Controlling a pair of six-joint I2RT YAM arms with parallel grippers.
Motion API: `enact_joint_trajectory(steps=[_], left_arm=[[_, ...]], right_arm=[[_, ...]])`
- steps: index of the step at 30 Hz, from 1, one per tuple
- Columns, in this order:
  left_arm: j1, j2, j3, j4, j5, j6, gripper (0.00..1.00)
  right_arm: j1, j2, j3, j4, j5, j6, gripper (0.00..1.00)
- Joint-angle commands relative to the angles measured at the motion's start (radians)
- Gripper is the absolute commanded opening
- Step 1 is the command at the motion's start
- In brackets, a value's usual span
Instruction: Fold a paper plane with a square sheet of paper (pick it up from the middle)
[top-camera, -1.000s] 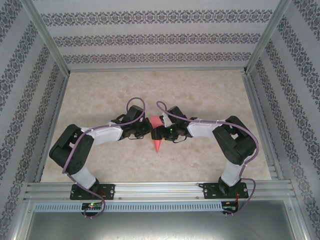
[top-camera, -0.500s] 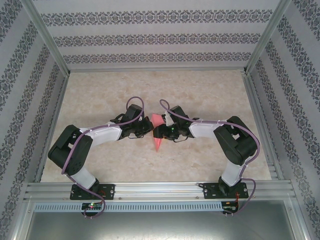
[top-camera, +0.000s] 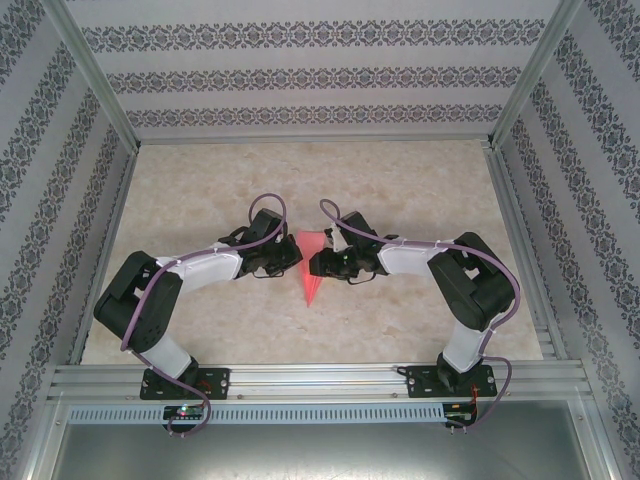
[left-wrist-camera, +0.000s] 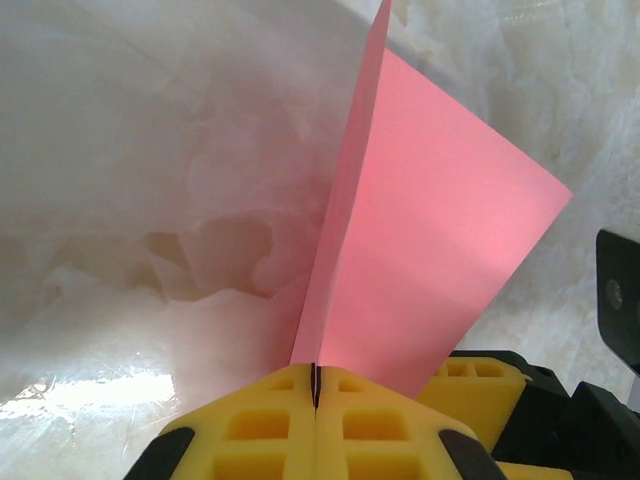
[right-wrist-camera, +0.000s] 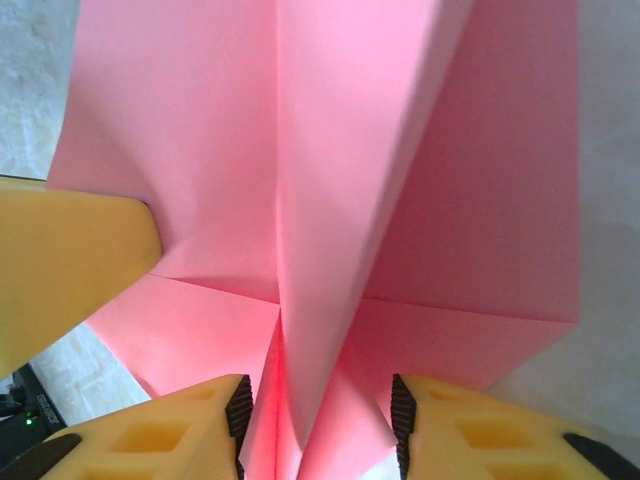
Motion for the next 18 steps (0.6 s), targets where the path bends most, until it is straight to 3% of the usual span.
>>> enact_joint_trajectory(steps=[1,18], left_arm=[[0.011,-0.015,0.028,-0.027,-0.011,0.024,0.06],[0.011,-0.010,0.026,-0.029,-0.015,0.020,0.06]], right_arm=[[0.019,0.000,0.036,-0.004,-0.003,-0.010,0.40],[0.058,0.014,0.059,-0.108,0.054,0.020,0.32]])
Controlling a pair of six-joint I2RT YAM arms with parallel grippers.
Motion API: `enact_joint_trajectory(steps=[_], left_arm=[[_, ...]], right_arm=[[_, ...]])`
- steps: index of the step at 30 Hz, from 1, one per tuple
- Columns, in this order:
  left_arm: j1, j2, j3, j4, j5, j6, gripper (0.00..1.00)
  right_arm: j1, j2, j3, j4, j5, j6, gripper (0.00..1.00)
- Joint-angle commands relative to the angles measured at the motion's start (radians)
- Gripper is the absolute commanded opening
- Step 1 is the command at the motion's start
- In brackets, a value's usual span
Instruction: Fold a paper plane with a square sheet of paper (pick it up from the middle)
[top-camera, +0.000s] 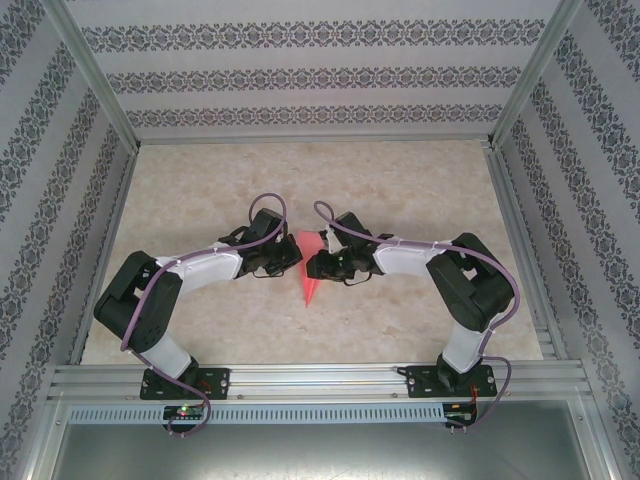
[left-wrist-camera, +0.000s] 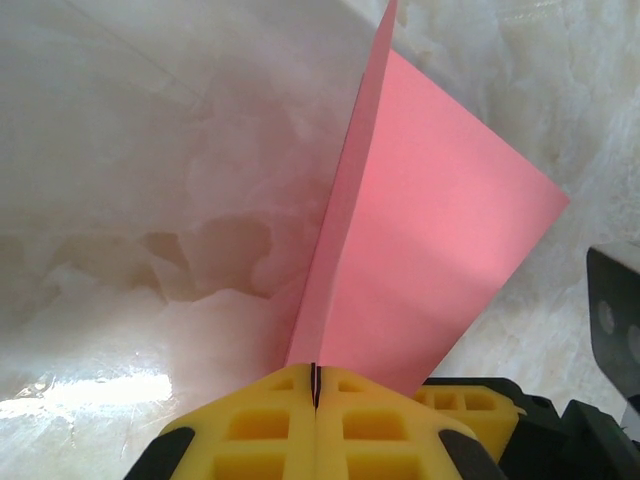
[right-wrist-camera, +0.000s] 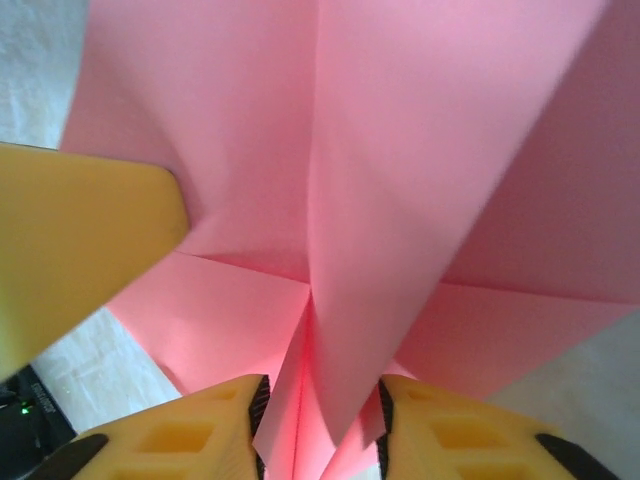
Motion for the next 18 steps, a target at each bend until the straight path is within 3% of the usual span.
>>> enact_joint_trajectory(steps=[1,9,12,15,18], left_arm=[[0.012,-0.009,0.023,-0.024,-0.014,0.019,0.06],[0.012,-0.012,0.016,-0.017,-0.012,0.013,0.08],[0.012,-0.018,0.020,-0.026,-0.018,0.015,0.12],[0.018,-0.038,0.030,-0.061,-0.041,0.031,0.23],[0.038,-0.075,0.040,-0.124,-0.086,0.053,0.45]], right_arm=[[0.018,0.016,0.025,-0.035,0.030,0.021,0.30],[0.034,0.040,0.027,0.031,0.039,0.085,0.25],[0.034,0.041,0.025,0.034,0.063,0.100,0.14],[0.033,0.011,0.032,-0.013,0.116,0.078,0.07],[0.023,-0.045,0.065,-0.140,0.187,-0.001,0.06]])
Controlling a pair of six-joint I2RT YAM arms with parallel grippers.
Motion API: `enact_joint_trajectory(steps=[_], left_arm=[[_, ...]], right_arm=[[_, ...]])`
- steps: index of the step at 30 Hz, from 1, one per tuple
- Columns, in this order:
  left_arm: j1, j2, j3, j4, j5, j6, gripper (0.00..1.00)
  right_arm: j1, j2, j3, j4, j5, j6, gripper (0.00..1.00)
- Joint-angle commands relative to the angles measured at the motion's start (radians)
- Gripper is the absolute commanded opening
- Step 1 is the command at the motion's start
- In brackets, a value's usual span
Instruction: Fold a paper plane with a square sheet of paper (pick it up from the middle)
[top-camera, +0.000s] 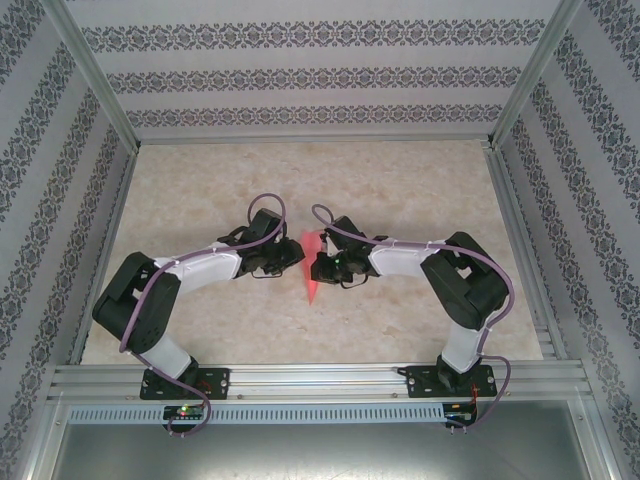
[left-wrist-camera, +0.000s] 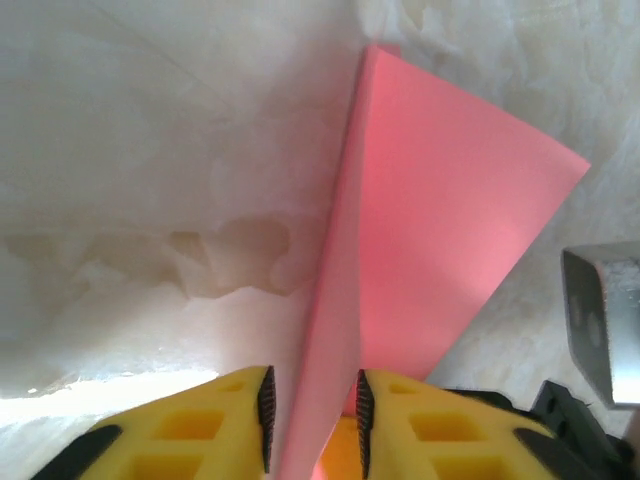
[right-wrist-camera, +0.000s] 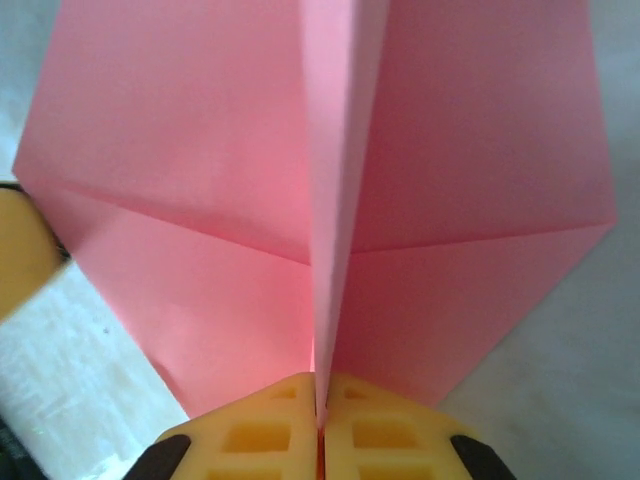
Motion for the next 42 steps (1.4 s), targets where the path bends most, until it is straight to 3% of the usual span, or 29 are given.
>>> enact_joint_trajectory(steps=[1,4,7,13,28,42], left_arm=[[0.036,-0.068,0.040,-0.107,-0.085,0.035,0.54],[0.056,-0.099,0.051,-0.200,-0.167,0.055,0.74],[0.065,-0.118,0.054,-0.259,-0.234,0.071,0.88],[0.066,-0.100,0.047,-0.275,-0.257,0.092,1.00],[0.066,-0.033,0.052,-0.248,-0.196,0.101,1.00],[0.066,-0.032,0.059,-0.264,-0.206,0.105,1.00]], right_arm=[[-0.011,-0.086,0.057,-0.150,0.120,-0.094,0.06],[-0.047,-0.134,0.093,-0.289,0.191,-0.187,0.05],[-0.081,-0.152,0.141,-0.423,0.275,-0.278,0.06],[-0.131,-0.099,0.206,-0.536,0.346,-0.354,0.08],[-0.136,0.044,0.239,-0.506,0.365,-0.290,0.17],[-0.132,0.074,0.251,-0.497,0.405,-0.270,0.07]])
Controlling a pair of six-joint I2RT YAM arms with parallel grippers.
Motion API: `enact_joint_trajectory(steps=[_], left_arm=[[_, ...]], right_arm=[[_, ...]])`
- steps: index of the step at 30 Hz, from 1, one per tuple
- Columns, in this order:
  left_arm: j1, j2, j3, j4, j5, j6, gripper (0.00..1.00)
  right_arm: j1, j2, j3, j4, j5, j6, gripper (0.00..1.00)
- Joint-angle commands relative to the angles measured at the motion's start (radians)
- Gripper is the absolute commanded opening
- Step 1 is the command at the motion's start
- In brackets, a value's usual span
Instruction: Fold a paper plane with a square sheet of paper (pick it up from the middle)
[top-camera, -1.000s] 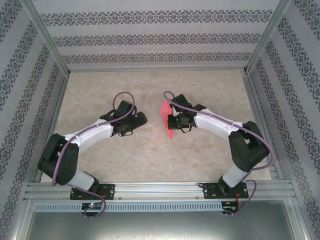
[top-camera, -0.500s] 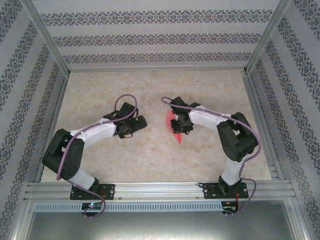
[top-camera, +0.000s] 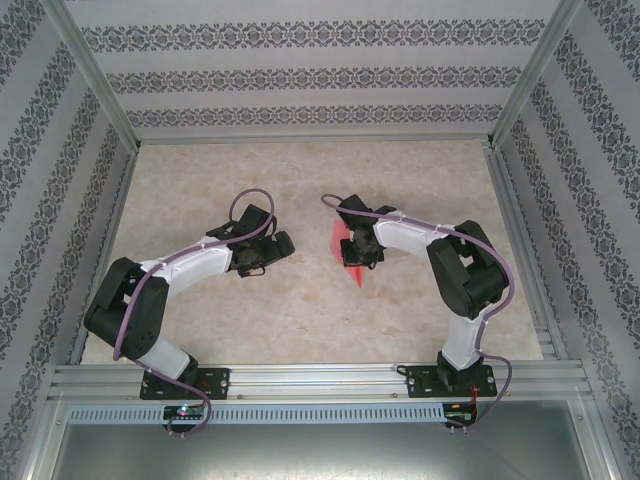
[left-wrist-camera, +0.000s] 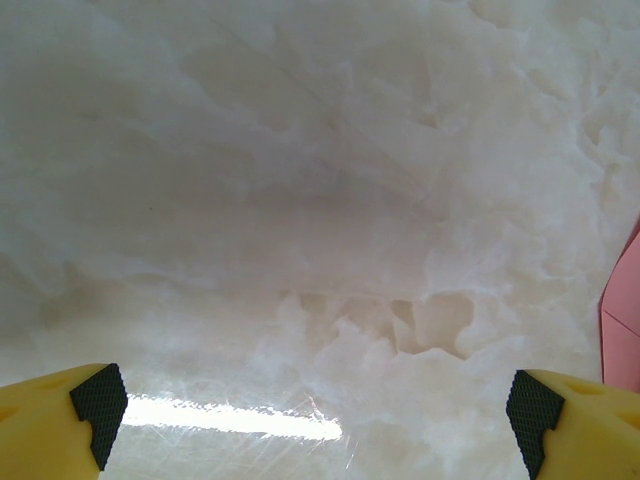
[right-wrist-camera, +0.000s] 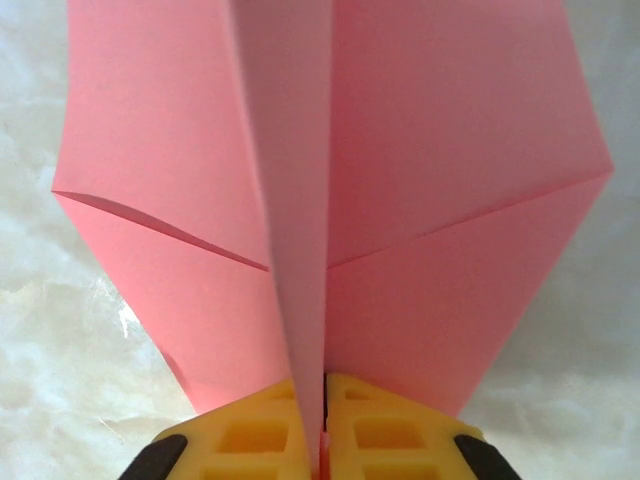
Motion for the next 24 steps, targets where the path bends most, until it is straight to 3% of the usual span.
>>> enact_joint_trajectory(steps=[1,5,18,24], left_arm=[[0.008,0.004,0.022,-0.039,-0.013,0.033,1.00],[0.009,-0.010,0.037,-0.068,-0.050,0.043,1.00],[0.009,-0.046,0.007,-0.066,-0.055,0.037,1.00],[0.008,-0.036,0.004,-0.055,-0.041,0.036,1.00]], right_arm=[[0.004,0.001,0.035,-0.009,0.051,0.003,0.07],[-0.003,0.019,0.146,-0.011,0.050,-0.029,0.07],[-0.064,0.360,0.614,-0.050,0.022,-0.076,0.10],[-0.078,0.436,0.673,-0.089,0.036,-0.074,0.12]])
